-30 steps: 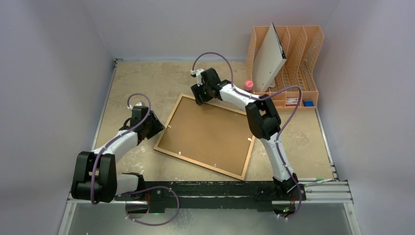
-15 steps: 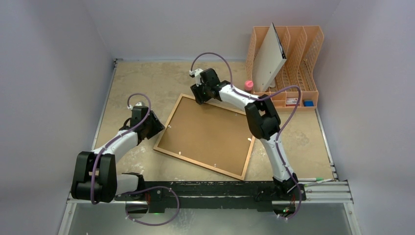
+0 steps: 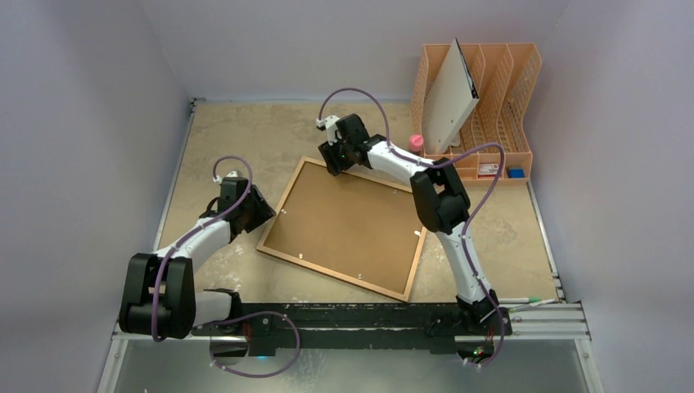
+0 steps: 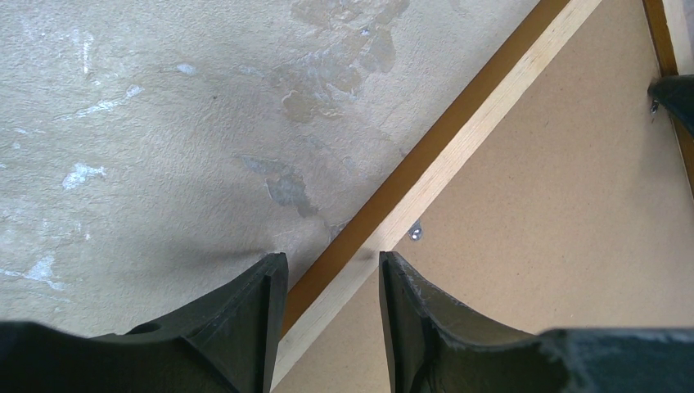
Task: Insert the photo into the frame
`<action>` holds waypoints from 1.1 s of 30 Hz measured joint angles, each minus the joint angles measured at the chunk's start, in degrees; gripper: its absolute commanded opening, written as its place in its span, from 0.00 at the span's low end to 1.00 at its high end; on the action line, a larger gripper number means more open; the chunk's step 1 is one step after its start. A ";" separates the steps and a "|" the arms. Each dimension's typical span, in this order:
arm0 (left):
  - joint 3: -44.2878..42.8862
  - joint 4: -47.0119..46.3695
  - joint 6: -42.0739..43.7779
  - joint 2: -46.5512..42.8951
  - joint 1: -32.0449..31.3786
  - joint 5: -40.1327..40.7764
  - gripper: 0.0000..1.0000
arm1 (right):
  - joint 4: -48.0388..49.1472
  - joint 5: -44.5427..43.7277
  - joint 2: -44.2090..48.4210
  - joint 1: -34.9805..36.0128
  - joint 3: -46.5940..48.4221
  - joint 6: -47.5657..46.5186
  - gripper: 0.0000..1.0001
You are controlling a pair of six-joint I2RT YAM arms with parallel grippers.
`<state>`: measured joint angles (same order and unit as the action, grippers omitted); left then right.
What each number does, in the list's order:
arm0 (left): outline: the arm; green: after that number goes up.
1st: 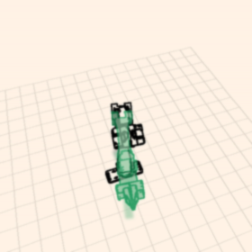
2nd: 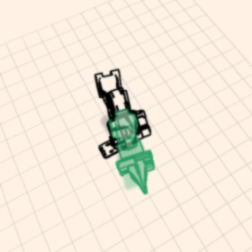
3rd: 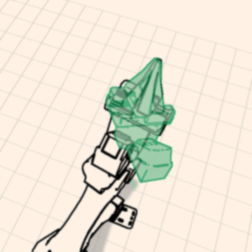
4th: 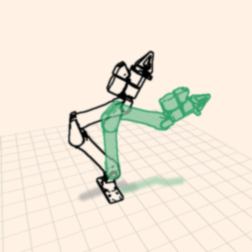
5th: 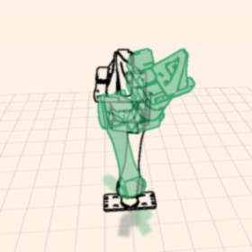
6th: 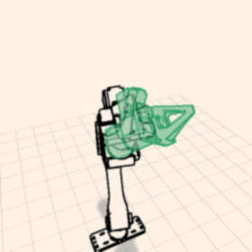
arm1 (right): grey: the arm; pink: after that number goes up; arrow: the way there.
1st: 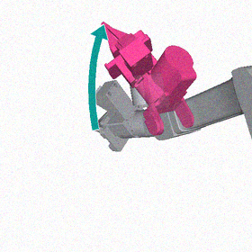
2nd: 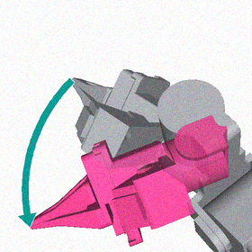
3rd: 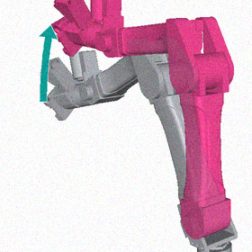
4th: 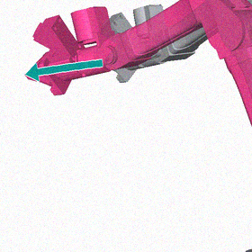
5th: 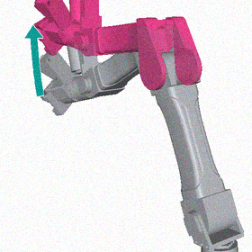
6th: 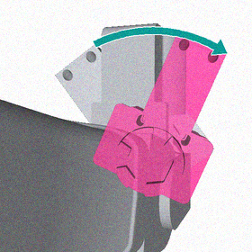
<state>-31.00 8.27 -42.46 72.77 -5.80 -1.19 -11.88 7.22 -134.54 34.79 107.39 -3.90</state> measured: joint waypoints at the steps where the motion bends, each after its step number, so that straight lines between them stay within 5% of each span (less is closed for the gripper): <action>1: 0.00 -0.02 0.00 0.00 0.00 0.00 0.47 | -0.15 0.02 0.02 -0.02 0.00 -0.09 0.55; 20: 0.00 0.00 0.02 0.00 0.00 0.00 0.47 | -0.70 1.79 0.44 -0.26 -0.39 -2.40 0.31; 27: 0.00 0.02 0.00 0.00 0.00 0.07 0.47 | -0.61 3.30 0.68 -0.79 -0.74 -4.24 0.12; 33: 0.00 0.04 0.00 0.00 0.00 0.15 0.47 | -0.79 3.89 0.68 -0.98 -0.57 -4.35 0.34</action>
<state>-31.00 8.32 -42.46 72.77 -5.80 -1.04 -12.67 11.11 -133.86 33.80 106.83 -8.25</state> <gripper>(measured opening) 0.470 0.269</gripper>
